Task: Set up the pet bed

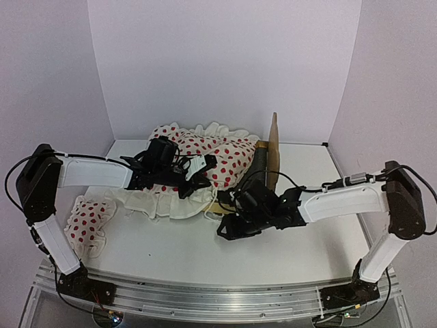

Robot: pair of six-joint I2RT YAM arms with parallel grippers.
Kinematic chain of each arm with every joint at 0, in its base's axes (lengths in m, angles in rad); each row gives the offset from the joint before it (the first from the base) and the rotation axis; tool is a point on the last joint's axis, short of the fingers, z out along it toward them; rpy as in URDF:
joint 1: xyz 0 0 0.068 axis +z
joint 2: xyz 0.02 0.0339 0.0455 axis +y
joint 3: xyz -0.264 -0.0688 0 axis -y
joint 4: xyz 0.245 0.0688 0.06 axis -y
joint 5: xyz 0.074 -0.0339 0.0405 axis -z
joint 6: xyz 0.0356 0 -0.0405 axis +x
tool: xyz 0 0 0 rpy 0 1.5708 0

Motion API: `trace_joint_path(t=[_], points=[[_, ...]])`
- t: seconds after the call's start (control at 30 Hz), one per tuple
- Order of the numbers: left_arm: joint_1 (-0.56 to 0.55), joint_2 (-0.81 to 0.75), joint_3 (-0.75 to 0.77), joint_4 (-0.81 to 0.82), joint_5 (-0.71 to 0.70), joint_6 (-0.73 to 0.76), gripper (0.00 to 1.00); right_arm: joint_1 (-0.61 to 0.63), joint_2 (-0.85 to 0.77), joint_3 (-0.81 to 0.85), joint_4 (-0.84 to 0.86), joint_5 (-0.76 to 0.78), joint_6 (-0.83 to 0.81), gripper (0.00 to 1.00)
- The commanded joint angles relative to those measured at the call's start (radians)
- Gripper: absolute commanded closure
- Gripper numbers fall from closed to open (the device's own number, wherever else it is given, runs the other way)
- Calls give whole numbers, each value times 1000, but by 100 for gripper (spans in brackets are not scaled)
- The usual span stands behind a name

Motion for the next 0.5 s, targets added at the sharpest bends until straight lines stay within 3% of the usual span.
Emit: trace_joint_path(t=[0.0,0.2,0.47], points=[[-7,-31,-1,9,33,-31,100,76,86,-64,234,265,-133,54],[-7,-23,2,29,3,-36,100,101,184,-178,642,515,-149,45],[-7,-27,-1,53,-13,-33,100,101,367,-251,1045,698,-203,34]])
